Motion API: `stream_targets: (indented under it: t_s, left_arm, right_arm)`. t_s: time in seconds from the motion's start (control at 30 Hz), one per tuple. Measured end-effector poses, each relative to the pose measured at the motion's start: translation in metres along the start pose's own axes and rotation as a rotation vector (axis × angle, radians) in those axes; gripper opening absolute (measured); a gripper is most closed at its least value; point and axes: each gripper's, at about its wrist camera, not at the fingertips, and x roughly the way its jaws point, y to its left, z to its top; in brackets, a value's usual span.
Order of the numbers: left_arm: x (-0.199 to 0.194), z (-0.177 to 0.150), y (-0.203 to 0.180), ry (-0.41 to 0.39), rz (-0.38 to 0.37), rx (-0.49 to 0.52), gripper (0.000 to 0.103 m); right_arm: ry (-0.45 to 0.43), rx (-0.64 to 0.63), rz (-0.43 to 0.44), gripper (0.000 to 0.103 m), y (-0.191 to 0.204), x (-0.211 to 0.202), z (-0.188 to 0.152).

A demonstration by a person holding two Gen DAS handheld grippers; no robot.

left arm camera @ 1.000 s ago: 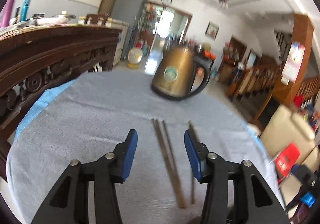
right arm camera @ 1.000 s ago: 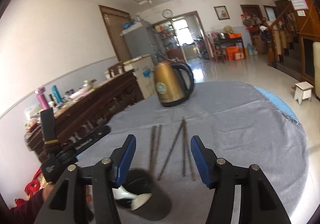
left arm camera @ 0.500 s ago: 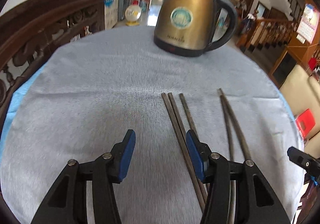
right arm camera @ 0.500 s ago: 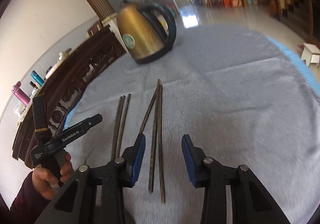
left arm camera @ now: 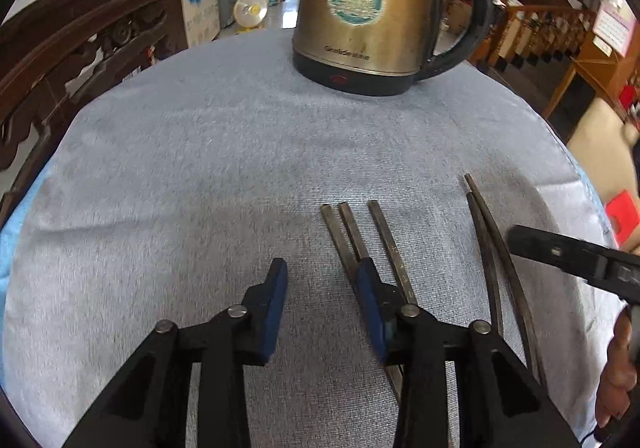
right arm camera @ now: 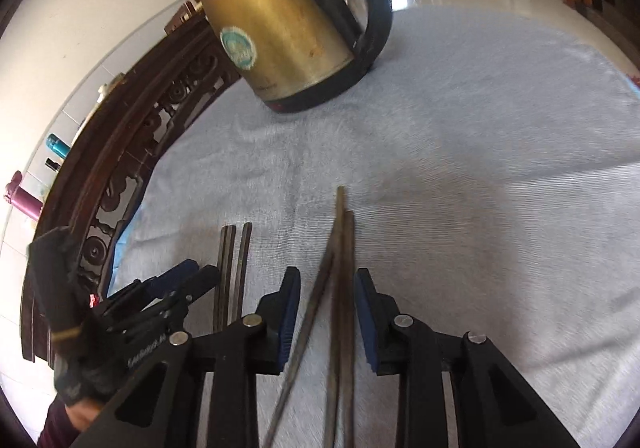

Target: Organize utensils

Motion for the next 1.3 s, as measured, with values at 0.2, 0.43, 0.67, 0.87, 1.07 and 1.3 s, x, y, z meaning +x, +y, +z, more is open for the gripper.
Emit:
stream_targets:
  t_s: [0.2, 0.43, 0.67, 0.87, 1.07, 1.3]
  left_arm:
    - [0.003, 0.001, 0.008, 0.009, 0.058, 0.107, 0.035]
    - [-0.008, 0.013, 0.029, 0.004, -0.029, 0.008, 0.035]
    - [0.009, 0.021, 0.002, 0.056, 0.003, 0.035, 0.039]
    - [0.009, 0.017, -0.010, 0.039, 0.031, 0.090, 0.028]
    - [0.007, 0.013, -0.007, 0.053, -0.013, 0.149, 0.011]
    - [-0.001, 0.004, 0.005, 0.101, -0.052, 0.227, 0.009]
  right_arm:
    - [-0.007, 0.018, -0.104, 0.007, -0.008, 0.003, 0.002]
    - [-0.005, 0.126, -0.019, 0.011, -0.039, -0.015, 0.007]
    - [0.044, 0.043, -0.060, 0.018, 0.001, 0.011, 0.017]
    - [0.009, -0.042, -0.155, 0.017, 0.018, 0.029, 0.021]
    - [-0.003, -0.073, -0.191, 0.013, 0.011, 0.015, 0.014]
    - [0.016, 0.116, -0.091, 0.014, -0.040, -0.015, 0.017]
